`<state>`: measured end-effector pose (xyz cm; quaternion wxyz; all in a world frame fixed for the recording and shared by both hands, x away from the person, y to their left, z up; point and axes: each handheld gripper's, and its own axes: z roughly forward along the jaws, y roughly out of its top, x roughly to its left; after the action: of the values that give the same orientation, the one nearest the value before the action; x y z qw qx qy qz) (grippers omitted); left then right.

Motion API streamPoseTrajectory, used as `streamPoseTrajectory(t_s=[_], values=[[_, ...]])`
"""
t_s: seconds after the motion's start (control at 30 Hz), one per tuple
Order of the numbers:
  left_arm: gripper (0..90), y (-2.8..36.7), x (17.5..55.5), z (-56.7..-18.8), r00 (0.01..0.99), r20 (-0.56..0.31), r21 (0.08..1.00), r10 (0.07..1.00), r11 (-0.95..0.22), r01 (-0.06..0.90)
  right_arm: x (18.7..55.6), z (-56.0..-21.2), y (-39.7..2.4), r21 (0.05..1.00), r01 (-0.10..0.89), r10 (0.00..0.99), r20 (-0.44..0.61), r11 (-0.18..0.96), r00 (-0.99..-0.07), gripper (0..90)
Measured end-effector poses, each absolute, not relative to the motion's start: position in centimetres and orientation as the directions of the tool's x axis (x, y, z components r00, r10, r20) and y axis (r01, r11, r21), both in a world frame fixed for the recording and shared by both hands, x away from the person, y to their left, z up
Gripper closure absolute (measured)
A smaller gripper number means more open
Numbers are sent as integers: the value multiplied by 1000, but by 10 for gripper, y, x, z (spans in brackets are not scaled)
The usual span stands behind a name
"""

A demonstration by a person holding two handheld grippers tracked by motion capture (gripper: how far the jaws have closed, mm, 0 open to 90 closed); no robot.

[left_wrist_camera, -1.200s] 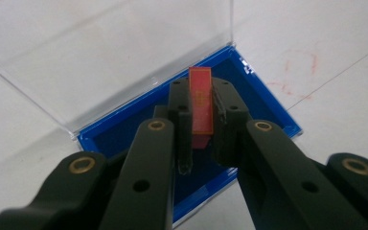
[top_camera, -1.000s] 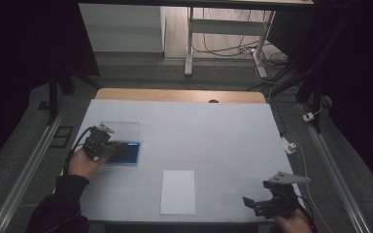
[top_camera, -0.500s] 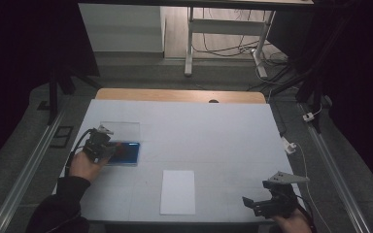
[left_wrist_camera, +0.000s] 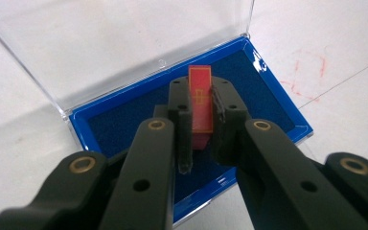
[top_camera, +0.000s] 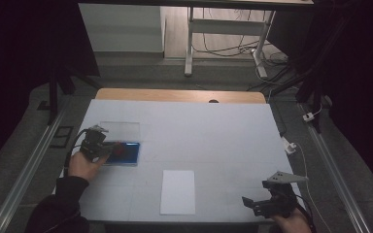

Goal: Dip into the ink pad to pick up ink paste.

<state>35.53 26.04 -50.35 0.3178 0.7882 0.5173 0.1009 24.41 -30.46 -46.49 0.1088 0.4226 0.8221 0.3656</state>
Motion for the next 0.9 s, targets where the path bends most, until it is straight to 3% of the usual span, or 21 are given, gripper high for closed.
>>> streamPoseTrajectory(t_s=[0.47,0.9], values=[[803,249,354,-496,499,-49,583,865,-381,718,244,-465,-306,694,618,775,135,370,-617,8],[801,255,342,-471,500,-41,674,865,-345,653,243,-465,-306,692,621,777,137,368,-614,8]])
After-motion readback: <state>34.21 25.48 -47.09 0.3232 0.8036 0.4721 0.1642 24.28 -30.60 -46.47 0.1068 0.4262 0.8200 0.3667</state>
